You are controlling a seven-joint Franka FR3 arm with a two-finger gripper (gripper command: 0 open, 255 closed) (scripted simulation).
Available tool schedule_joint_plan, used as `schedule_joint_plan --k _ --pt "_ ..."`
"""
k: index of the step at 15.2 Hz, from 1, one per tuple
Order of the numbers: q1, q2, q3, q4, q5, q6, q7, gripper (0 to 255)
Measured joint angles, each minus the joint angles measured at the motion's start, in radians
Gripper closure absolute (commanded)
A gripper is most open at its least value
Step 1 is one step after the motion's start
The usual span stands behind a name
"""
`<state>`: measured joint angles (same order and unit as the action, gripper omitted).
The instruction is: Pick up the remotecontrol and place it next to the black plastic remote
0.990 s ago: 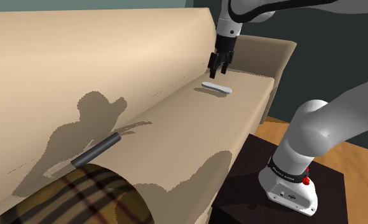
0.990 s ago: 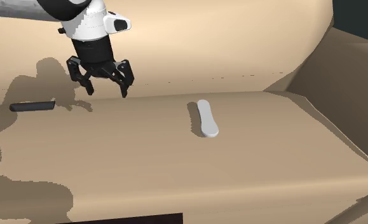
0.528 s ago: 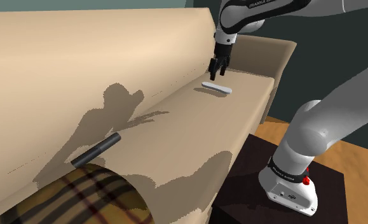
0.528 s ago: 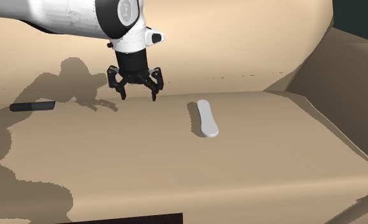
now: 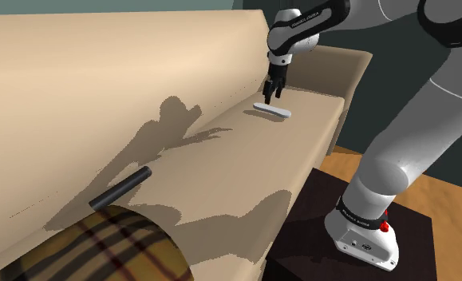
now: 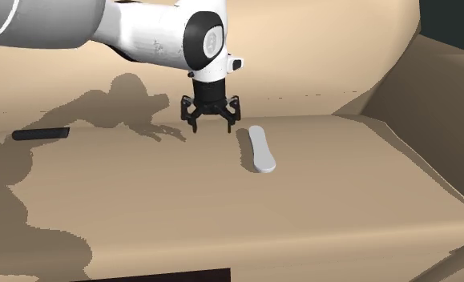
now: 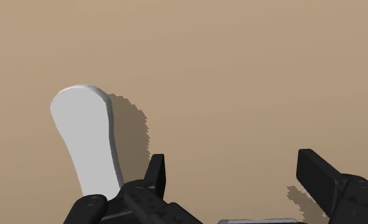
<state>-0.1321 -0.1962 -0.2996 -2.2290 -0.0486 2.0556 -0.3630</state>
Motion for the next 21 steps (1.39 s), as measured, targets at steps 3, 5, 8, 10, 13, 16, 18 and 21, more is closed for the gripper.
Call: schedule_joint_plan --k 3,5,8,10,13,16,18,21 --pt "-0.013 0.104 -0.033 0.07 0.018 0.029 -0.066 0" --pt "-0.027 0.167 -0.053 0.114 0.032 0.043 -0.114 0" --pt "-0.047 0.272 -0.072 0.178 0.062 0.075 -0.176 0" --pt "-0.066 0.354 -0.08 0.244 0.089 0.085 -0.22 0" --pt "-0.1 0.457 -0.087 0.331 0.122 0.093 -0.28 0" --pt "-0.115 0.507 -0.084 0.354 0.14 0.116 -0.303 0" --pt "-0.119 0.523 -0.082 0.347 0.147 0.138 -0.309 0" --pt "-0.123 0.544 -0.078 0.34 0.157 0.164 -0.315 0"
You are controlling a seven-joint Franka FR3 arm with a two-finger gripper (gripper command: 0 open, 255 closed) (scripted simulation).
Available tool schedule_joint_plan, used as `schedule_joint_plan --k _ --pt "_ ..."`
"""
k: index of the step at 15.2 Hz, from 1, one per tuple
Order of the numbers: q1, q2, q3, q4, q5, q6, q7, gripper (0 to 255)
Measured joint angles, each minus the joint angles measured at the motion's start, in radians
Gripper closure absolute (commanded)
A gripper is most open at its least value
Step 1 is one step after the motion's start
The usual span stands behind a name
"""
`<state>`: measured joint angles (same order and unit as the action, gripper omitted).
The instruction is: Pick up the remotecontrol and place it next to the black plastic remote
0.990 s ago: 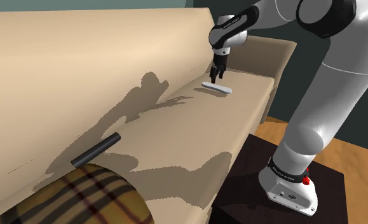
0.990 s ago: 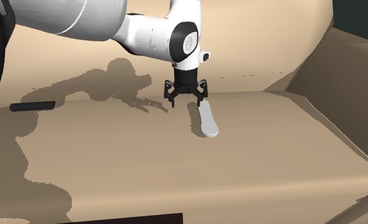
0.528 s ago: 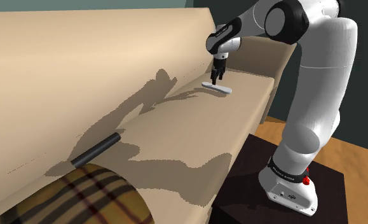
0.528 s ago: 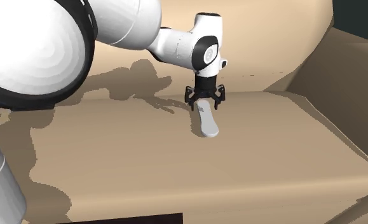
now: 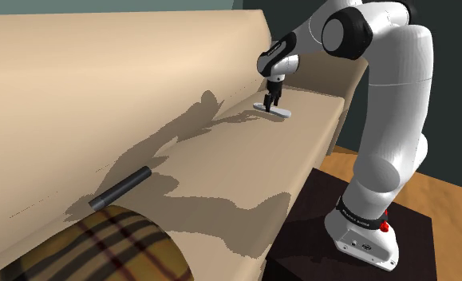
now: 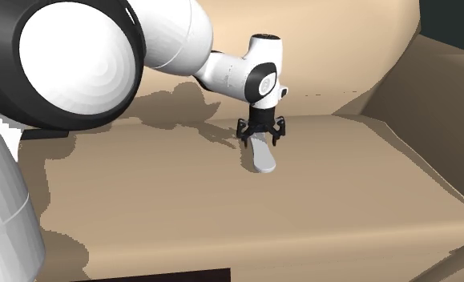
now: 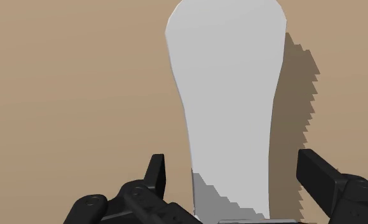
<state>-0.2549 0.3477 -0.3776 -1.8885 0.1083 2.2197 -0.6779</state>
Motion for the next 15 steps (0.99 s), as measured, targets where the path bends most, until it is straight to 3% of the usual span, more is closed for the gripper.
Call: schedule_joint_plan --k 6,7,15 --pt "-0.001 0.004 0.001 -0.008 0.003 0.012 -0.002 0" --pt "-0.001 0.004 0.001 -0.008 0.003 0.012 -0.002 255" --pt "-0.001 0.004 0.001 -0.009 0.002 0.012 -0.002 255"
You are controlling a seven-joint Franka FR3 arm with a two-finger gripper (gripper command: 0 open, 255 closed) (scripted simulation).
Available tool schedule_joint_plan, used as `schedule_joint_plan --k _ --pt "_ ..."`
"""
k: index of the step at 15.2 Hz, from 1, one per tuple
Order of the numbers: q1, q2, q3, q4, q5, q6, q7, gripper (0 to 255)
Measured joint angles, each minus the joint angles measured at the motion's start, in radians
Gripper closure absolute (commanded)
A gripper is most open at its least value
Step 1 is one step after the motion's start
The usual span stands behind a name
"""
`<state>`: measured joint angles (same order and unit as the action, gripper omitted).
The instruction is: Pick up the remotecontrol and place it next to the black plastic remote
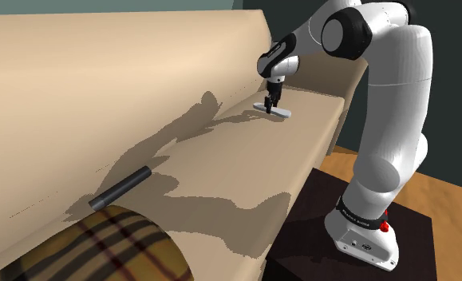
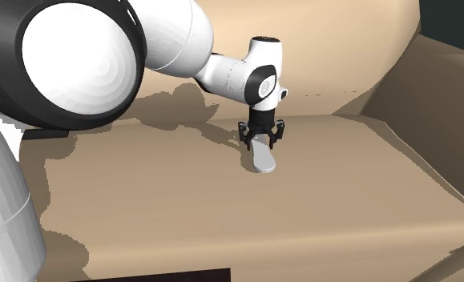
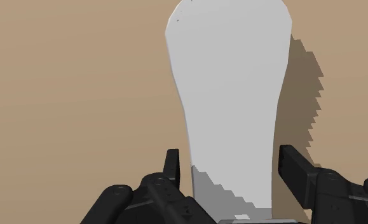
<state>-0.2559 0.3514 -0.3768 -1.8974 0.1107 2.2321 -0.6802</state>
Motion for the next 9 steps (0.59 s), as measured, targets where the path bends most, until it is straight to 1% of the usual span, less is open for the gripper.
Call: schedule_joint_plan --k 4,9 --pt "0.001 -0.01 -0.002 0.004 -0.004 -0.013 0.001 255" --pt "0.004 -0.037 -0.009 0.033 -0.018 -0.067 0.008 255"
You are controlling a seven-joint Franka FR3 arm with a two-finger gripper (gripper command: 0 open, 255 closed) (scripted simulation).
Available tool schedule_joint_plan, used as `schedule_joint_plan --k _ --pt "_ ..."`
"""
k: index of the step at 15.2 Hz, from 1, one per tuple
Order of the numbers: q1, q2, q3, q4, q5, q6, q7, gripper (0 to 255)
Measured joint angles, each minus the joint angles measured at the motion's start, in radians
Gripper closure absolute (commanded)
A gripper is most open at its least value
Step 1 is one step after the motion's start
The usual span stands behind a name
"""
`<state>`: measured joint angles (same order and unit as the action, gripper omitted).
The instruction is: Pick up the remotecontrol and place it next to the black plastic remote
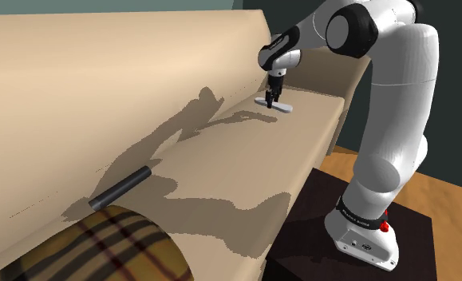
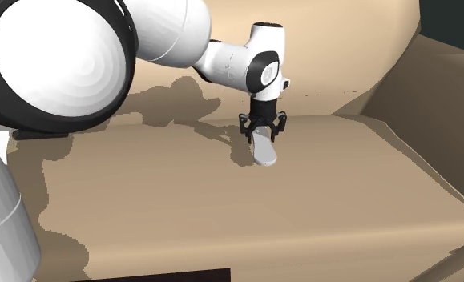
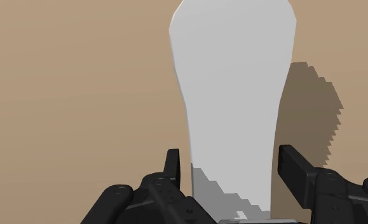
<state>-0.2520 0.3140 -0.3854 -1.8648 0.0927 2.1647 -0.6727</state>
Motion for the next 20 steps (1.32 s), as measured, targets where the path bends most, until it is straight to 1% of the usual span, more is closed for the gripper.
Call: schedule_joint_plan --k 10,12,19,20 --pt "0.01 -0.057 -0.009 0.063 -0.027 -0.116 0.017 255" --pt "0.032 -0.087 -0.002 0.036 -0.041 -0.117 0.049 255" --pt "0.13 -0.228 0.046 -0.127 -0.106 -0.089 0.216 255" --pt "0.142 -0.238 0.055 -0.123 -0.11 -0.102 0.238 255"
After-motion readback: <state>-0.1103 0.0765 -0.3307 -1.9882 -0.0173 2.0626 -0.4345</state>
